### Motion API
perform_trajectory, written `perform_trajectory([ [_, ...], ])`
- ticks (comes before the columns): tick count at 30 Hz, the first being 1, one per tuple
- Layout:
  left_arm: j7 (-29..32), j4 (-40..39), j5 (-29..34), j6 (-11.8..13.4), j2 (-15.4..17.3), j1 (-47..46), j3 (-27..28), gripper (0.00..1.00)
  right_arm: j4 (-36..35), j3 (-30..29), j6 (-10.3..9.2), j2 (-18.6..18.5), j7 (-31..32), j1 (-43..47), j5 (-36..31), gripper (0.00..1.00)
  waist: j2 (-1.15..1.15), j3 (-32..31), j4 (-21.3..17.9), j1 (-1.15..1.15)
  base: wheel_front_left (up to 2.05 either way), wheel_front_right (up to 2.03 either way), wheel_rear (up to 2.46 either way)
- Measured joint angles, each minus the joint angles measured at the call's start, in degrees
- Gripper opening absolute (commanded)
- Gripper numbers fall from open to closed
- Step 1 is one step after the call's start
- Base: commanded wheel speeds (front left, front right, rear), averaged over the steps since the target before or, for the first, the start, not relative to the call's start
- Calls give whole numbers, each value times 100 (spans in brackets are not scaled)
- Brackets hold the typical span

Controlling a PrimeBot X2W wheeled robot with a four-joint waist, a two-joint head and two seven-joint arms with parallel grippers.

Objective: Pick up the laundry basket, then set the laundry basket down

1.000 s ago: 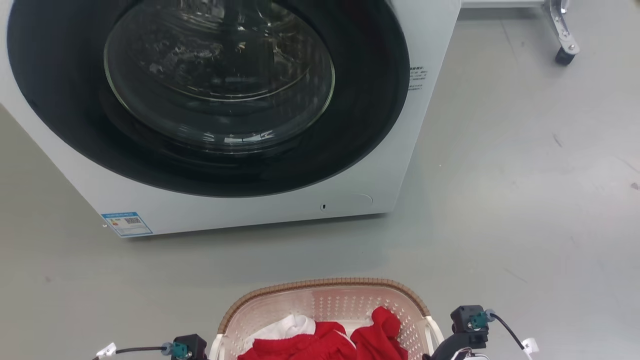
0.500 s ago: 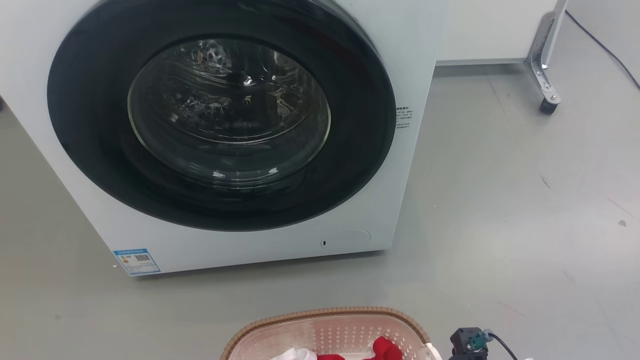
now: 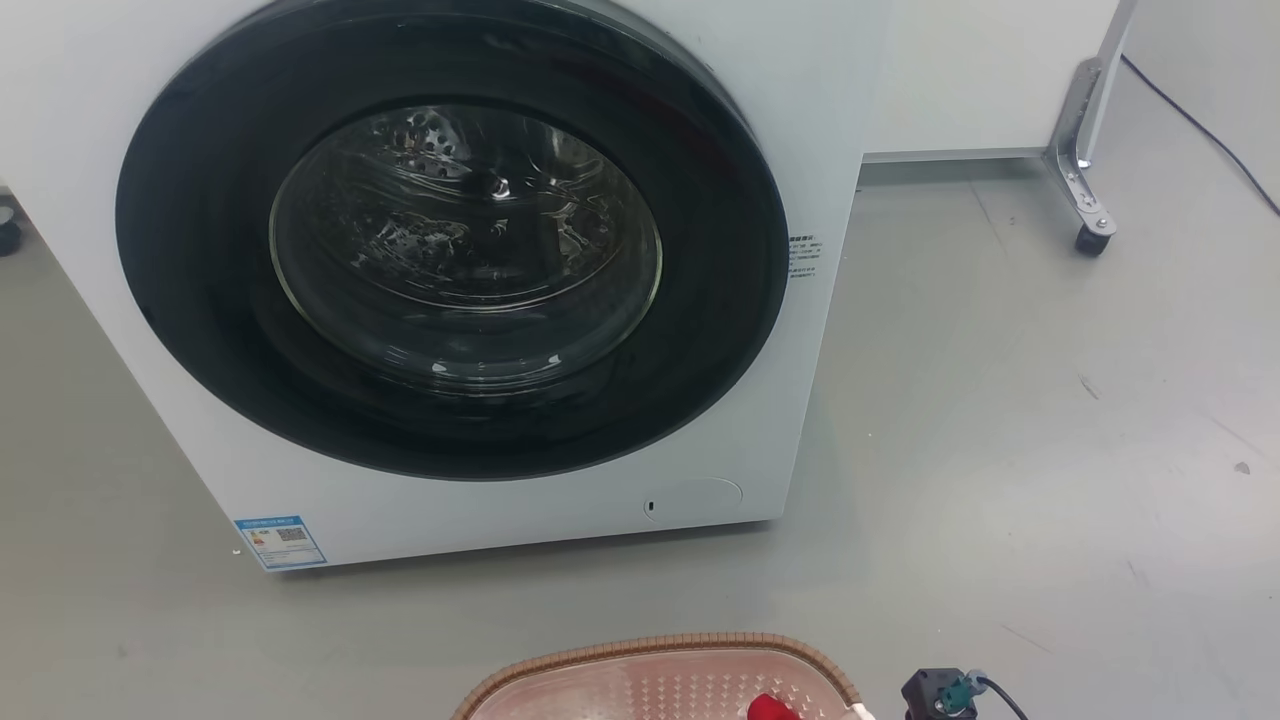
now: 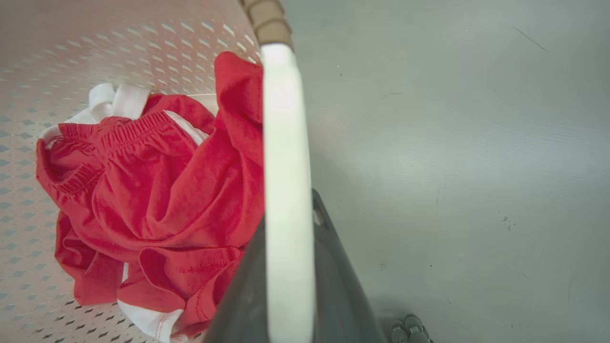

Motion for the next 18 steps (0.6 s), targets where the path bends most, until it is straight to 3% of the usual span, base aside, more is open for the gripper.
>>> perform_trajectory([
  [18, 94, -48, -92, 104, 8, 23, -156, 0, -27, 88, -23, -11, 65, 15, 100, 0, 1, 24, -3, 0, 0, 0, 0],
])
